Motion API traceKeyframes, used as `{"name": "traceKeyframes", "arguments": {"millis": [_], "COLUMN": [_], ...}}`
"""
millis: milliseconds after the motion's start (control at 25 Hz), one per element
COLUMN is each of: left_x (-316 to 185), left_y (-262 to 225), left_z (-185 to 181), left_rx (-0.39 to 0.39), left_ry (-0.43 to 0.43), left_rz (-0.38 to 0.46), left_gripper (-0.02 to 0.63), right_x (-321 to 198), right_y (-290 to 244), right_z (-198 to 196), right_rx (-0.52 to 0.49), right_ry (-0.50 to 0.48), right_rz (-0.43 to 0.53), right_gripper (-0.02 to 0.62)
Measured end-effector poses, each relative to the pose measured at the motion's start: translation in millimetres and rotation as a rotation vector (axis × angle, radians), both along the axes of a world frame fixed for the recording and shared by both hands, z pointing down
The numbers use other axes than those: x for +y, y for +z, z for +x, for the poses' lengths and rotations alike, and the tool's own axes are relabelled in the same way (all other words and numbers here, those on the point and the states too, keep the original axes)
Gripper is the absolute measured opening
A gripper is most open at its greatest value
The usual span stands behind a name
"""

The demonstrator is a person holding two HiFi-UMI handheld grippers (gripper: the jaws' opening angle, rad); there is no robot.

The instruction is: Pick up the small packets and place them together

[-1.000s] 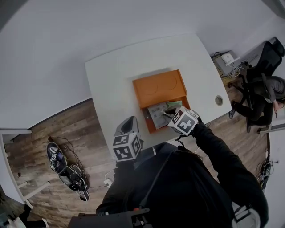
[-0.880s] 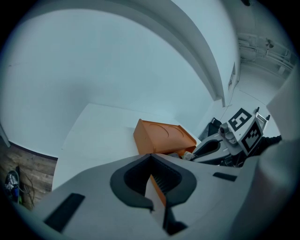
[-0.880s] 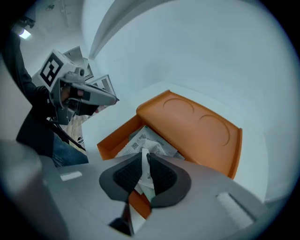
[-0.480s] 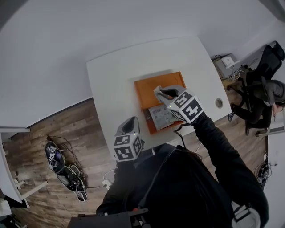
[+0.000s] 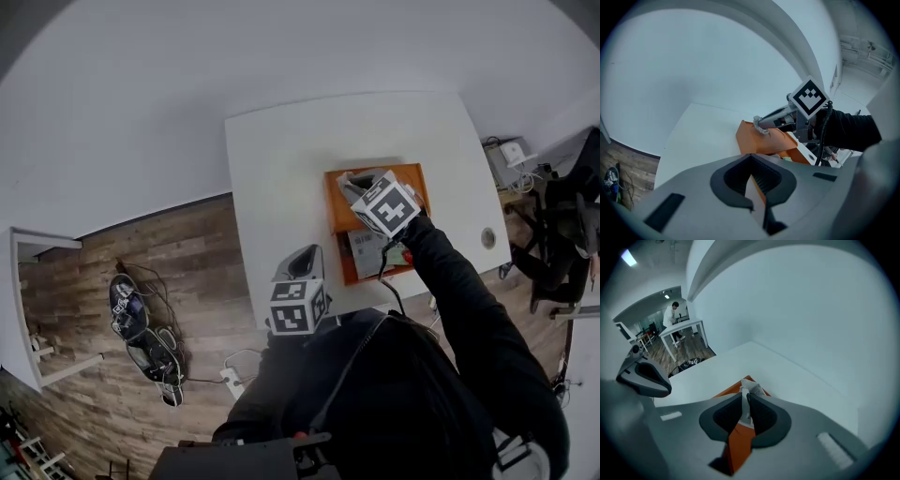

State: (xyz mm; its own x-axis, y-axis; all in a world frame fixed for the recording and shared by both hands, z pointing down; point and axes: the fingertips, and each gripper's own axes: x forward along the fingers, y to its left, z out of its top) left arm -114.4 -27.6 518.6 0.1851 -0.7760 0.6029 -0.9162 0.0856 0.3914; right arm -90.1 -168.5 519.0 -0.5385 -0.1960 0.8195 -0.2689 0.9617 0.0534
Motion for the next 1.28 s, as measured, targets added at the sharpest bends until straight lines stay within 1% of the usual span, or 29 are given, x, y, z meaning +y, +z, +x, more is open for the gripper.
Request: {"name": "traceKeyframes", "arguments": {"millis": [120,280,360,400,440,520,600,720,880,1040,1160,1280], "left_x": [3.5,5.1,4.2,3.3,2.2,0.2,-1.3,-5.0,-8.3,-10.4,-12.8,-12.6], "left_y": [0.4,2.3,1.7,1.5,1.4,1.0,0.4,0.8,1.9,0.1,-1.8,-1.2], "left_z": [-6.9,-12.3,-13.7,-14.2,-14.3,-13.0,-10.3,-8.6,-5.1,1.3,7.6,10.9], "left_rx": [0.001,0.001,0.003,0.004,0.005,0.004,0.004,0.009,0.013,0.013,0.014,0.012], "left_ry": [-0.015,-0.022,-0.024,-0.024,-0.023,-0.017,-0.012,-0.004,0.01,0.023,0.038,0.046], "left_rz": [-0.002,-0.002,-0.002,-0.002,-0.002,0.0,0.004,0.006,0.01,0.011,0.012,0.01], "left_gripper": [-0.002,-0.002,-0.002,-0.002,-0.002,-0.002,-0.002,-0.002,-0.002,-0.002,-0.002,-0.002], "right_x": [5.3,7.2,6.8,6.4,6.0,5.8,5.3,-0.1,-4.9,8.7,20.2,35.4], "right_y": [11.8,18.0,17.4,16.8,16.1,13.5,8.0,-7.2,-39.8,-64.8,-66.3,-51.1], "right_z": [-6.3,-10.5,-11.9,-12.4,-12.8,-12.1,-8.6,-0.3,25.0,61.8,96.5,130.9], "right_rx": [0.054,0.076,0.072,0.068,0.064,0.054,0.039,-0.008,-0.078,-0.11,-0.079,-0.02], "right_ry": [-0.037,-0.051,-0.061,-0.065,-0.07,-0.078,-0.082,-0.054,-0.023,-0.055,-0.065,-0.077], "right_rz": [-0.007,-0.017,-0.017,-0.018,-0.019,-0.017,-0.013,-0.021,-0.027,-0.036,-0.049,-0.075], "right_gripper": [0.046,0.056,0.076,0.094,0.129,0.158,0.176,0.178,0.178,0.178,0.178,0.178]}}
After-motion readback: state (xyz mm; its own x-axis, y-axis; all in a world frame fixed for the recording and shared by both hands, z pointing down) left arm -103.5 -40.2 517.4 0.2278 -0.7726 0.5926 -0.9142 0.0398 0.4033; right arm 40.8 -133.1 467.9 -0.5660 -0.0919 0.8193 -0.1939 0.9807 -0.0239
